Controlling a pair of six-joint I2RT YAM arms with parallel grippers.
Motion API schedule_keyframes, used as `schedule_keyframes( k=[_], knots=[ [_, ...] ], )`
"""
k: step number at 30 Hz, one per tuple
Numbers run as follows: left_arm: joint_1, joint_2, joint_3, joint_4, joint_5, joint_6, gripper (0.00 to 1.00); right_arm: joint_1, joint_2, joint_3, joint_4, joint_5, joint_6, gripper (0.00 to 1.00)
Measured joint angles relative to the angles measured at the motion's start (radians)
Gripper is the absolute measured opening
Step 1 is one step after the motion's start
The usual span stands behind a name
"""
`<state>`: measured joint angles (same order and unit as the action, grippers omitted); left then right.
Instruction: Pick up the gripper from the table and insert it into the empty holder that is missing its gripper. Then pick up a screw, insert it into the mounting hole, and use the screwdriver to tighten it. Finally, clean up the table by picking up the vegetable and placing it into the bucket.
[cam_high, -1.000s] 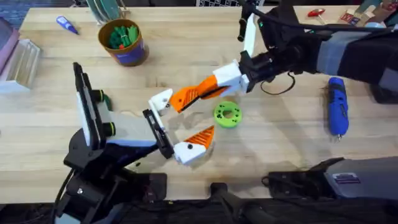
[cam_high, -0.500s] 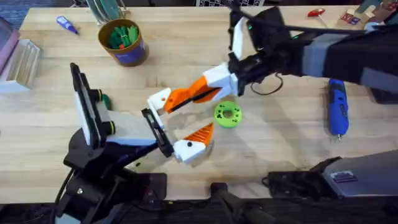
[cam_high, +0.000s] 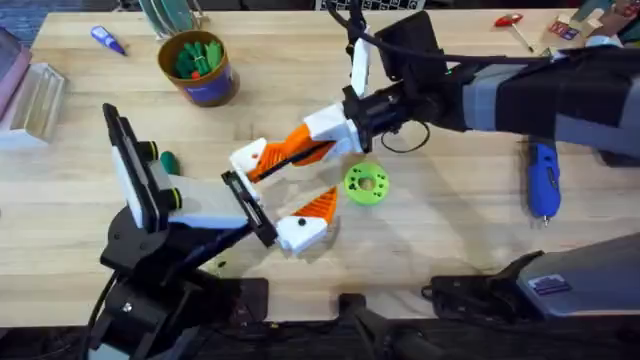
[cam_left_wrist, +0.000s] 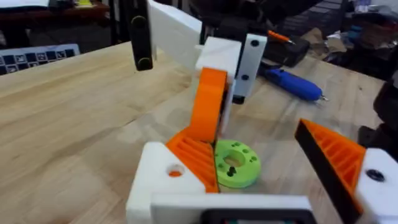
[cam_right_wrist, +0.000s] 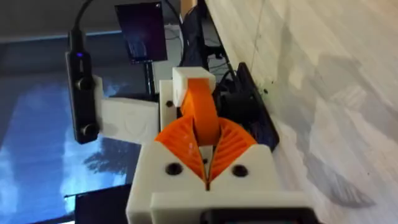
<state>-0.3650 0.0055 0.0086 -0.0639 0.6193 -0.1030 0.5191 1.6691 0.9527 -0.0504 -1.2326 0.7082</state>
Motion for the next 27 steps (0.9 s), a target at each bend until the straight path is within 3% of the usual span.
schedule_keyframes(
  k=[7,27],
  knots=[
    [0.005,0.0,0.0,0.0,-0.042,-0.002,0.91,0.018,0.0,0.0,0.119,0.072,0.093,0.008],
    [0.005,0.002,0.001,0.0,-0.069,-0.014,0.91,0.035,0.0,0.0,0.138,0.119,0.137,0.007]
  ],
)
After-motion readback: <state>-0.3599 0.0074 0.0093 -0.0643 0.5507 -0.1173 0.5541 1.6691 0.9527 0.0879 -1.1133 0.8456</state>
